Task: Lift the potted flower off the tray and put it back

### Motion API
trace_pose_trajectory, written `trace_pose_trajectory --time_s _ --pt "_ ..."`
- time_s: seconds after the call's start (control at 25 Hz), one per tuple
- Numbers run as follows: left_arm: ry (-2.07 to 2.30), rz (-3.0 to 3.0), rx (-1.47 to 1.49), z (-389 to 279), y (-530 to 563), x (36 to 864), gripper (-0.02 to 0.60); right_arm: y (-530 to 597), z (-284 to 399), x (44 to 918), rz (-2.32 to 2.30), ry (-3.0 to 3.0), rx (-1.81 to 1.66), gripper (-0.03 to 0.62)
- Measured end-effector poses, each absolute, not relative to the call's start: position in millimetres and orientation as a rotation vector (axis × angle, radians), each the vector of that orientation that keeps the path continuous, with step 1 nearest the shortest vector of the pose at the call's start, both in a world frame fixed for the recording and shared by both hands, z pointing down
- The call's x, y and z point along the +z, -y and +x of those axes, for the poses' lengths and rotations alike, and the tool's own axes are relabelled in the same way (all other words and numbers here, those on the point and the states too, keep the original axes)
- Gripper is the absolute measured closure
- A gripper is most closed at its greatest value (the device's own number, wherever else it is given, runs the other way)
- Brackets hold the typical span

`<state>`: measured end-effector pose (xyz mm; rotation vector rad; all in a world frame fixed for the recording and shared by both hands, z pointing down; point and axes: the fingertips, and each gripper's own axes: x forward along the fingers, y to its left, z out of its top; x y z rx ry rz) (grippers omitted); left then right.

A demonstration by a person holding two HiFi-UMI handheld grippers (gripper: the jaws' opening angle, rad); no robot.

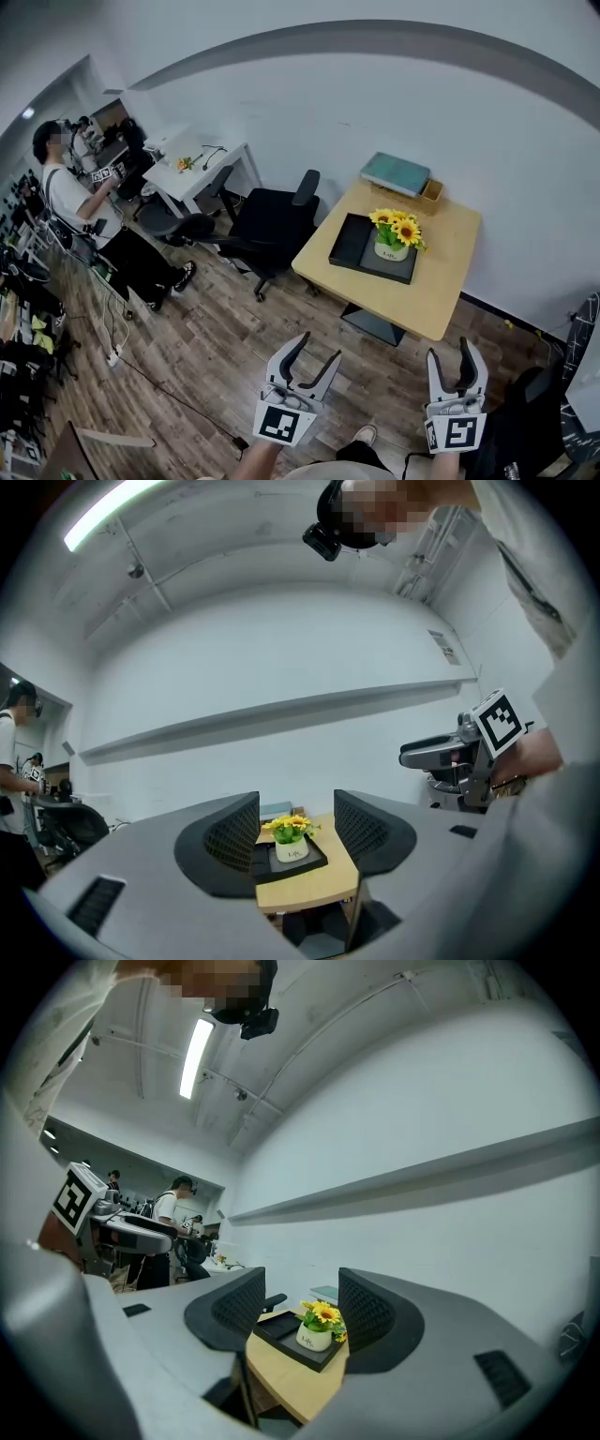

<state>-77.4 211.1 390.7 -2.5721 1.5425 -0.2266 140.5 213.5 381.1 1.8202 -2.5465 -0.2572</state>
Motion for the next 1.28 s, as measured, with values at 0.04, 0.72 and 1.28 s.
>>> trace_pose_trajectory --time_s 0.04,0.72,1.28 --pt "-1.536 -2.57 -0.228 -72.3 -207.0 389.4 0.344 -210.0 146.2 379.7 1.828 2.545 -0.259 0.35" --pt "-1.492 -2.568 -0.194 -14.6 -180.0 382.7 0.344 -190.2 197.7 372.3 1.855 2.549 -0.302 0.35" --pt "-1.482 -2.577 -0.158 -7.4 -174.0 384.5 0.344 -188.3 193.8 373.5 1.818 2.557 -0.33 0.35"
